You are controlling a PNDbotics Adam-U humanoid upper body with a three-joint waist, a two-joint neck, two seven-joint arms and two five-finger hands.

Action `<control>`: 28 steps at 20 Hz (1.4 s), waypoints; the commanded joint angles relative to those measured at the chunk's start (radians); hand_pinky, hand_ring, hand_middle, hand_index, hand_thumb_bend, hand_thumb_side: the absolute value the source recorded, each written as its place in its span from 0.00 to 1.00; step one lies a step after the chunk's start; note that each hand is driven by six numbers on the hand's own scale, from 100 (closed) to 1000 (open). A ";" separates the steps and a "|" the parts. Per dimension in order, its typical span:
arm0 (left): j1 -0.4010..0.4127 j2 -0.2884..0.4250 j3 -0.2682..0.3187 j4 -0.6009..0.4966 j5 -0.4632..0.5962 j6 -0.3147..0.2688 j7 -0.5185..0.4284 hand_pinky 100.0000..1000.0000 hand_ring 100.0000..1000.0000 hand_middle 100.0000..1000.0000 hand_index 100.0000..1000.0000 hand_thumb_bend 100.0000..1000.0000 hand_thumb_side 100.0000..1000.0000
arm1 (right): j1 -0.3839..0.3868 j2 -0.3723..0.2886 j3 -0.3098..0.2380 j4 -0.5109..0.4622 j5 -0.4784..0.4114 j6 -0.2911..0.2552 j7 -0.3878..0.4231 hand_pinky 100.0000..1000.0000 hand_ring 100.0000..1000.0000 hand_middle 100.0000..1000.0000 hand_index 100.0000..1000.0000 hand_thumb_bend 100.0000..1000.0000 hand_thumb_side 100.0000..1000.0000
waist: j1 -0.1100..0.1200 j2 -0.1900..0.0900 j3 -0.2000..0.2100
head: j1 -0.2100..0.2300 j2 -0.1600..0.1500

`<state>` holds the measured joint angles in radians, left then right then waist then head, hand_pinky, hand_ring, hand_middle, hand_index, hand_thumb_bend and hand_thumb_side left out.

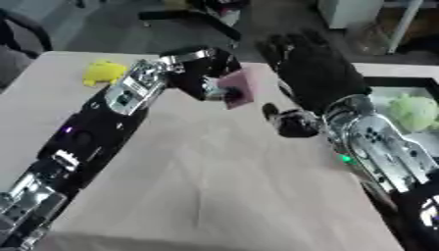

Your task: Pick up the objects with one hand, pass them to the other hand, and then place them into the box on the other side of the table.

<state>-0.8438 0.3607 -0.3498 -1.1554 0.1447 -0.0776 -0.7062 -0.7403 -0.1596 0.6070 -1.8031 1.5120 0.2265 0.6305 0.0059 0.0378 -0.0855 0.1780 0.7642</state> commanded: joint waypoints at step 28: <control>-0.040 -0.009 -0.030 -0.103 0.109 0.105 -0.080 0.74 0.48 0.42 0.53 0.12 0.24 | -0.008 0.016 0.021 0.087 0.055 0.102 -0.036 1.00 0.86 0.84 0.57 0.01 0.00 | 0.010 -0.019 0.004 | -0.005 0.006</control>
<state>-0.8548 0.3423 -0.3868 -1.2178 0.2410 0.0273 -0.7828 -0.7394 -0.1398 0.6289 -1.7167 1.5635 0.3274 0.6054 0.0162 0.0356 -0.0823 0.1733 0.7642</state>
